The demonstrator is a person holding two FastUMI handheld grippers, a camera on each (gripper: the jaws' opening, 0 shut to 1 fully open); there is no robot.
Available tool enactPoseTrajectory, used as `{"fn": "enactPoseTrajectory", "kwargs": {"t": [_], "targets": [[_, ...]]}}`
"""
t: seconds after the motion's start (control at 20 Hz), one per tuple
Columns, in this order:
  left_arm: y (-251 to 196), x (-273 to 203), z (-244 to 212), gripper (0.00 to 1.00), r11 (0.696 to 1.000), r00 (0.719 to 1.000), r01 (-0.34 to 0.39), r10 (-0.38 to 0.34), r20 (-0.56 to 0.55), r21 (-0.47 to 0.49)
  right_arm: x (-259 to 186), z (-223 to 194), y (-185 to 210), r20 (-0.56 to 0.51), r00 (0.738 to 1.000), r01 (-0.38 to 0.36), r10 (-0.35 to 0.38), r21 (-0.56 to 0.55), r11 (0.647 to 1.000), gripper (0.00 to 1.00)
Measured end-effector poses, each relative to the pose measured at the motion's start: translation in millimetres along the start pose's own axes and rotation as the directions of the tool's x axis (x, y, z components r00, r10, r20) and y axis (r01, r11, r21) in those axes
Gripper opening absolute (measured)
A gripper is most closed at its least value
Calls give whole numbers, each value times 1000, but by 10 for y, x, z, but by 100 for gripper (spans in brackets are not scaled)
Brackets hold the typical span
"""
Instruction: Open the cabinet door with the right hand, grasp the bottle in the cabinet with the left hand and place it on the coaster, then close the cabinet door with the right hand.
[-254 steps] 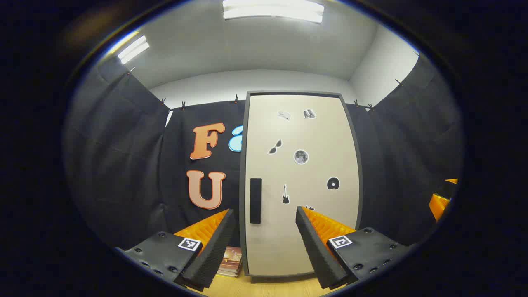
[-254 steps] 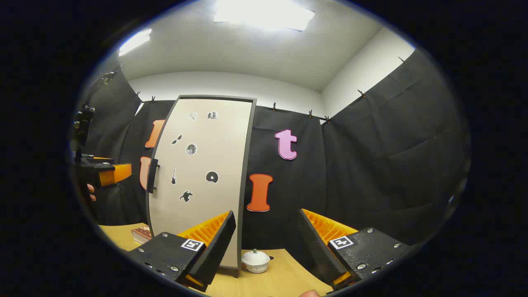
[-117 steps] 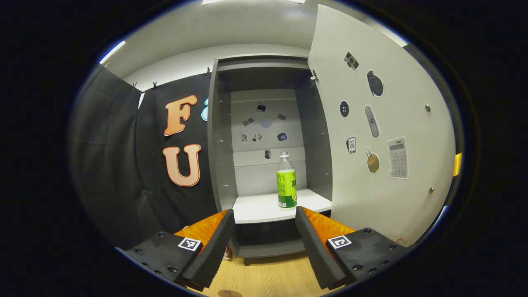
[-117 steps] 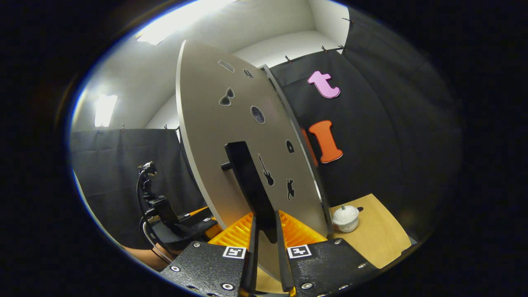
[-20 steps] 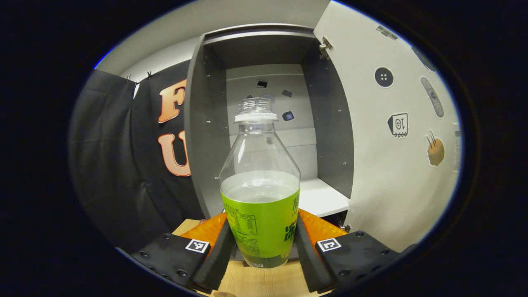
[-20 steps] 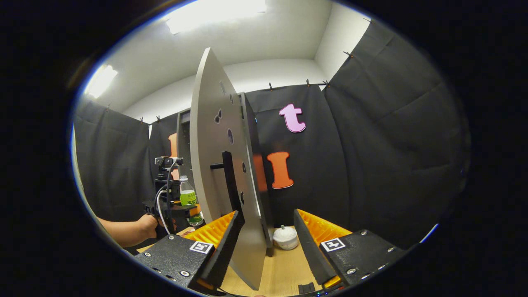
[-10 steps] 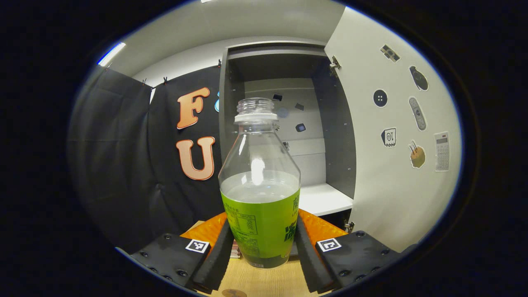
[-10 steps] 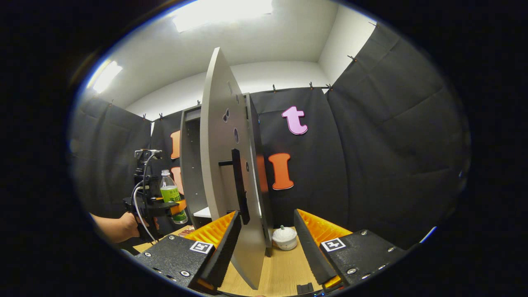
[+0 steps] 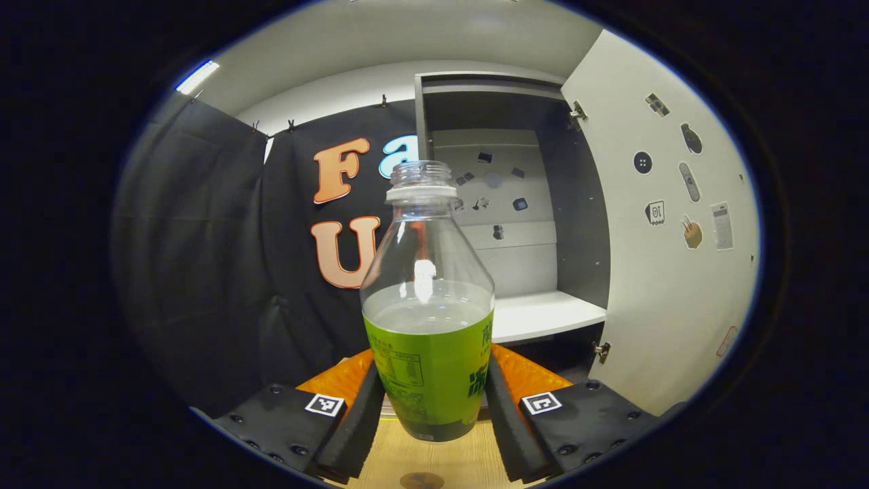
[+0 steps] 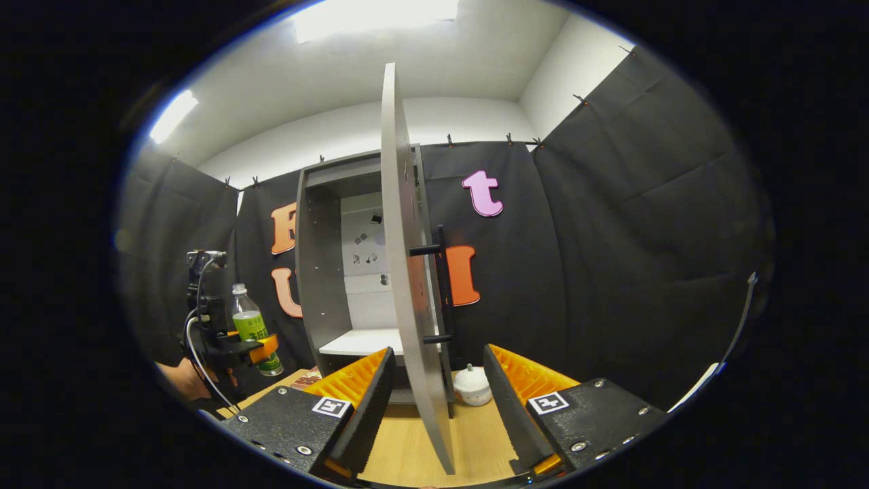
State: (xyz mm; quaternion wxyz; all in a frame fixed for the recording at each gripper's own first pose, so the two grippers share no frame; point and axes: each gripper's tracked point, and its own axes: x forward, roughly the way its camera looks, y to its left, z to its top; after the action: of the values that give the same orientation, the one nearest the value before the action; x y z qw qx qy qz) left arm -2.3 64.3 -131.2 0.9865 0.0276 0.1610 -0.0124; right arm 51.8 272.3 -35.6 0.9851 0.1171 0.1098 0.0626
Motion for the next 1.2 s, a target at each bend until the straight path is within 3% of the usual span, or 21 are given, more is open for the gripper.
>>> {"fn": "enactPoseTrajectory", "kwargs": {"t": [0.35,0.8,1.2], "targets": [[304,-83,-363,79,999,1000,-14,14,-23,-41,-116,-64,266,-16,1000,17,-18,-57,998,80],[421,-117,-860,80,998,1000,-11,11,3,-69,-176,-113,246,-38,995,86,-88,-62,994,80],[374,-199,-1595,80,999,998,23,-26,-58,-38,-91,-319,407,-87,994,65,-73,-87,994,80]]}}
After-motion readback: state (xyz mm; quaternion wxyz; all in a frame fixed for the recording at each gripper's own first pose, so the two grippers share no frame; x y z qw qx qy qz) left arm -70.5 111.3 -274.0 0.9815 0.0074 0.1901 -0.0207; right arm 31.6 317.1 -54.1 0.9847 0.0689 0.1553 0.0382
